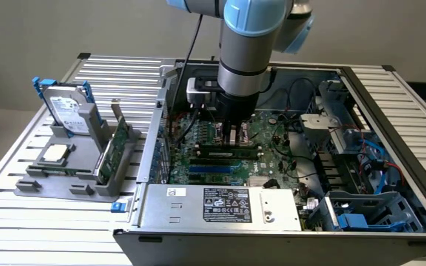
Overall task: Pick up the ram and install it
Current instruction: 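Press down the ram until it locks into place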
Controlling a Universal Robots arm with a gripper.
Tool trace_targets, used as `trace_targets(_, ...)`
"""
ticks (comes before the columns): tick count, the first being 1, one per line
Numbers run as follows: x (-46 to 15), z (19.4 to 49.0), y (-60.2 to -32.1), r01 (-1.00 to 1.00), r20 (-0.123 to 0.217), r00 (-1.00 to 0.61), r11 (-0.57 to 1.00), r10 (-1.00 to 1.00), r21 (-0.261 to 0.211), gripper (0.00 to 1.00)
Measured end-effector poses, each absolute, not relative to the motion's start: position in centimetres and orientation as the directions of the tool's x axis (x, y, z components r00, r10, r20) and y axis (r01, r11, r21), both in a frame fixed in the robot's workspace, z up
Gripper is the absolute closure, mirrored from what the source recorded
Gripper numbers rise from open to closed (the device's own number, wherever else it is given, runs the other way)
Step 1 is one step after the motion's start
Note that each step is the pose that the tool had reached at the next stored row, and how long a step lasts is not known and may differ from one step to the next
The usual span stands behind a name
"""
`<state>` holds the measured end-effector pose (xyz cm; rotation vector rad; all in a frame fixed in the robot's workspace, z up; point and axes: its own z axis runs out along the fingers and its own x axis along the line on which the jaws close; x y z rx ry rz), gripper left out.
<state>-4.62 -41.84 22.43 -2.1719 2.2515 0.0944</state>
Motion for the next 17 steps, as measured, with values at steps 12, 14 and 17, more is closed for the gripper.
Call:
trace_targets(12, -3.9, 24.3, -42.1, -0.998, -0.051, -0.038, 0.035, -0.998, 0.047, 0.89)
trace_targets(14, -3.7, 24.5, -42.1, -0.998, -0.051, -0.037, 0.035, -0.998, 0.047, 0.89)
trace_targets(17, -3.5, 24.8, -42.2, -0.998, -0.051, -0.037, 0.034, -0.998, 0.047, 0.89)
